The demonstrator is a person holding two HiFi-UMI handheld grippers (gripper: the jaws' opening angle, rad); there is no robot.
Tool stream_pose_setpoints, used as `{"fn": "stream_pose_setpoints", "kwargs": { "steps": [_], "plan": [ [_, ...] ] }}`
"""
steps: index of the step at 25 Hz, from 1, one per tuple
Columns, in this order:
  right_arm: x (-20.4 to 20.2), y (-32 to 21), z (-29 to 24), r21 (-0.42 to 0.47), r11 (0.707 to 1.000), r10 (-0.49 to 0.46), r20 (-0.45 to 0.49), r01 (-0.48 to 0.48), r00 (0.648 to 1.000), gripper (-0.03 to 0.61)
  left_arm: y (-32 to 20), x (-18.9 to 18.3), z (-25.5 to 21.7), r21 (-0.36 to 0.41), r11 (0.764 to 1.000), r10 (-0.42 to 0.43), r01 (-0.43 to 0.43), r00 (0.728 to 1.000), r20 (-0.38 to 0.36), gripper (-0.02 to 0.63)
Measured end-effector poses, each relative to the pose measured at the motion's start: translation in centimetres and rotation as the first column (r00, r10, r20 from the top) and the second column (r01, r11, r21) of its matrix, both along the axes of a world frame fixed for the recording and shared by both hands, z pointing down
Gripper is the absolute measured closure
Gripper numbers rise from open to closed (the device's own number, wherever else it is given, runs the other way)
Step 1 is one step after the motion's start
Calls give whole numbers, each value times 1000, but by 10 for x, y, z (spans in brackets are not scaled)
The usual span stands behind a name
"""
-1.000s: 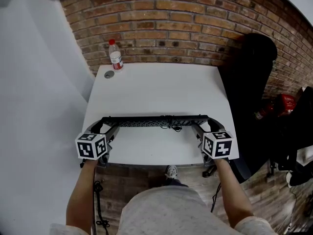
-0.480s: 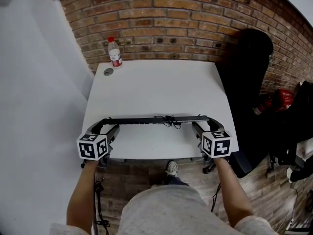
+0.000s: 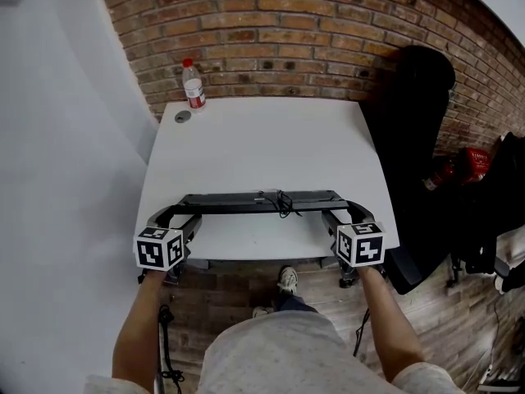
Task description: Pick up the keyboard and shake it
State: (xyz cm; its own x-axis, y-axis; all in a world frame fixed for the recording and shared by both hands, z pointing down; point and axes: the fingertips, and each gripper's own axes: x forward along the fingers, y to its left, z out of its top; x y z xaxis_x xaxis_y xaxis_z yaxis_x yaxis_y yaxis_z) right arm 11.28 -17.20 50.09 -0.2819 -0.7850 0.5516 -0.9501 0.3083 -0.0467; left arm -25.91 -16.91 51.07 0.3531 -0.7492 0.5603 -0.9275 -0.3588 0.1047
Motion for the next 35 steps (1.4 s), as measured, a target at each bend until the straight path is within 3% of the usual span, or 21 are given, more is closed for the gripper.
{"fn": "stream_pose_setpoints", "kwargs": {
  "steps": [15,26,35],
  "plan": [
    [3,27,27,-31,998,-60,-137,56,989,307,26,2,28,-35,999,38,-34,990,135,302],
    [5,39,46,-61,993,-112,-278,99,954,305,40,4,51,-73,996,78,-61,963,259,302],
    [6,45,51,-88,991,-120,-297,98,947,311,44,3,58,-96,993,98,-73,953,285,299]
  ]
}}
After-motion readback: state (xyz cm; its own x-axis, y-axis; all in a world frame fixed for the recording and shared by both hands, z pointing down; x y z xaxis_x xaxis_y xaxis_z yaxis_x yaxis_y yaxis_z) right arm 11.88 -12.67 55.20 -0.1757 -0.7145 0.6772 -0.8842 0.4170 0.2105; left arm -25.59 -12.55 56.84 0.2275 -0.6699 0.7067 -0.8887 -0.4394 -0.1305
